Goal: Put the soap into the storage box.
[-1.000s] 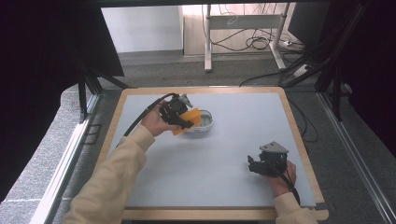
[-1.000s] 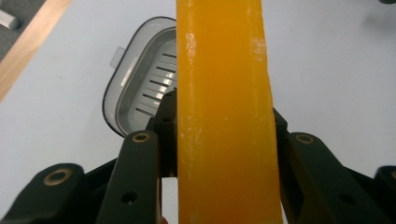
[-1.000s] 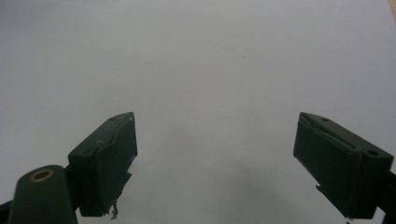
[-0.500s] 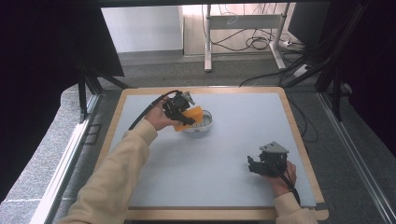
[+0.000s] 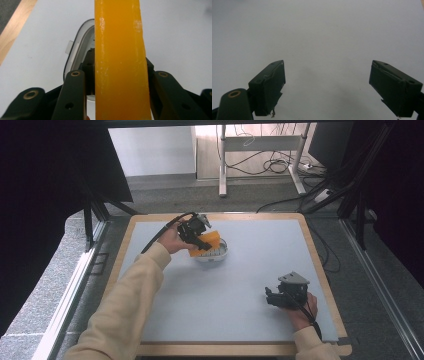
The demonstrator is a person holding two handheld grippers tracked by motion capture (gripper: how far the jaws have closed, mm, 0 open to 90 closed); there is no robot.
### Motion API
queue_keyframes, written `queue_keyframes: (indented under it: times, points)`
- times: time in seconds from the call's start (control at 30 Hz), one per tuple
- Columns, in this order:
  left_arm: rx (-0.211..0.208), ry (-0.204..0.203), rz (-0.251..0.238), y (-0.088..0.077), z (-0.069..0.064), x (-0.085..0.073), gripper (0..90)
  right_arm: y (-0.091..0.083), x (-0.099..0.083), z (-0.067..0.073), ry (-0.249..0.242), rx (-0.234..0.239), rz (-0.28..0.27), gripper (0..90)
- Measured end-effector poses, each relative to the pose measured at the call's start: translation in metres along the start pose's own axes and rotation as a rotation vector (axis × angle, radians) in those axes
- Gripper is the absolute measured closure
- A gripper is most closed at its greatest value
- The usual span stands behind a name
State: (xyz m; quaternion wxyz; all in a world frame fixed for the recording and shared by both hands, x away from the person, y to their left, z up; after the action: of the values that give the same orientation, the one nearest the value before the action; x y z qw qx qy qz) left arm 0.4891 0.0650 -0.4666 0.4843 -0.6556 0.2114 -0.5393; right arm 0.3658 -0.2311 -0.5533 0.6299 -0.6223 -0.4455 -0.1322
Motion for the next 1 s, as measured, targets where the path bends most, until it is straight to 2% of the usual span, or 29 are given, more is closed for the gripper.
queue_keyframes:
  times: [0.17, 0.3, 0.4, 0.57, 0.7, 1.0]
  points:
    - [-0.005, 0.018, 0.0, 0.003, 0.003, 0.005, 61.8, 0.0, 0.0, -0.001, -0.001, -0.001, 0.003, 13.7]
    - [-0.001, 0.021, 0.01, 0.005, 0.005, 0.007, 61.8, 0.0, -0.001, -0.001, -0.001, -0.002, 0.004, 13.7]
    - [-0.014, 0.016, 0.0, 0.006, 0.007, 0.009, 61.8, 0.0, -0.001, -0.001, -0.001, -0.002, 0.003, 13.7]
    - [-0.027, 0.051, 0.01, 0.015, 0.011, 0.011, 61.8, 0.0, -0.001, -0.001, -0.001, -0.001, 0.006, 13.7]
    - [-0.053, 0.075, 0.005, 0.022, 0.012, 0.012, 61.8, 0.001, -0.002, -0.001, 0.003, -0.002, 0.008, 13.7]
    - [-0.066, 0.076, 0.037, 0.042, 0.02, 0.01, 61.8, -0.001, -0.001, -0.002, 0.001, -0.006, 0.003, 13.7]
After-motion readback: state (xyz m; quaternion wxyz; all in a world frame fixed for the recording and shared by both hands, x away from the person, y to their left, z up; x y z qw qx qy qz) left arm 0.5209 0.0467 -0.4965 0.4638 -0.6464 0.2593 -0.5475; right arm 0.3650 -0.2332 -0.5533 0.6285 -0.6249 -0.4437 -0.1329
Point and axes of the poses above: each handheld gripper's, and its own axes: y roughly forward along the jaws, x roughly out of its top, z roughly to its left, the point moved 6 cm from there along y, roughly forward along the jaws, and after that the axes turned 2 degrees about z, right-handed, at the moved point
